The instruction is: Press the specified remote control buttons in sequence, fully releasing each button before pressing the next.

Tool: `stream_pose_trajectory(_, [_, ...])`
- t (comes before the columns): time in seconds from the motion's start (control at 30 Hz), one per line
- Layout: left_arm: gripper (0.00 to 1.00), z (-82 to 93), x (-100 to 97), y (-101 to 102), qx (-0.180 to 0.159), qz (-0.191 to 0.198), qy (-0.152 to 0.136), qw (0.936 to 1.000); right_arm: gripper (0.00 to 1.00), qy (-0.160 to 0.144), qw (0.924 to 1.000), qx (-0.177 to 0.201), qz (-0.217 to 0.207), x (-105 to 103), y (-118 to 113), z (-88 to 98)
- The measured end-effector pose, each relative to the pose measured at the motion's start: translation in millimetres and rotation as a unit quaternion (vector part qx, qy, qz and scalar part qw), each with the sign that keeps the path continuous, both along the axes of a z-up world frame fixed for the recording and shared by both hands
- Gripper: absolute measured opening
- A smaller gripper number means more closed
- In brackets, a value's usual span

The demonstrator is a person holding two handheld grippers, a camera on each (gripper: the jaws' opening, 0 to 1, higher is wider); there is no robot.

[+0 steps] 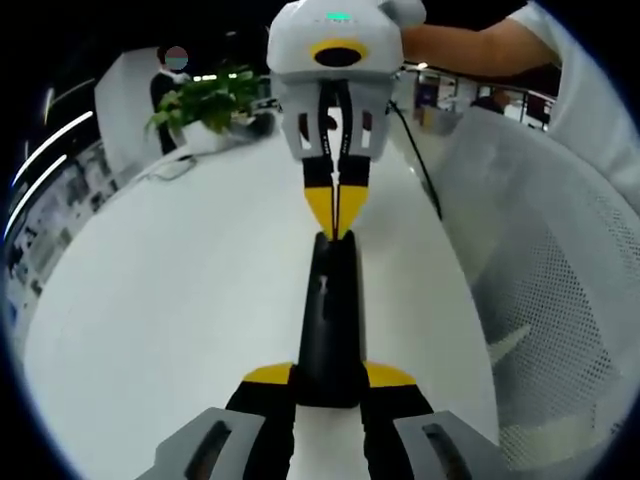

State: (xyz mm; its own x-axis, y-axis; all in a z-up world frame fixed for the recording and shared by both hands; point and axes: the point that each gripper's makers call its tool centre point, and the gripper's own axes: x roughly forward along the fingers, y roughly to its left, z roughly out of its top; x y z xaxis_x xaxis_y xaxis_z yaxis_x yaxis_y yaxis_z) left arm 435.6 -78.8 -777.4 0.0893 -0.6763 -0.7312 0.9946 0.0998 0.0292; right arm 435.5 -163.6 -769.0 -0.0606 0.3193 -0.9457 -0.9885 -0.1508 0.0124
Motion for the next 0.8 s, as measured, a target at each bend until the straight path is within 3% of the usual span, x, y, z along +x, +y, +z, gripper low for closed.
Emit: stream_pose_trajectory(0.8, [0.23,0.1,0.7,0.2,-0.011,0.004,0.000,0.9999,0.00,0.008,0.9999,-0.010,-0.005,0.0,-0.7,-3.7])
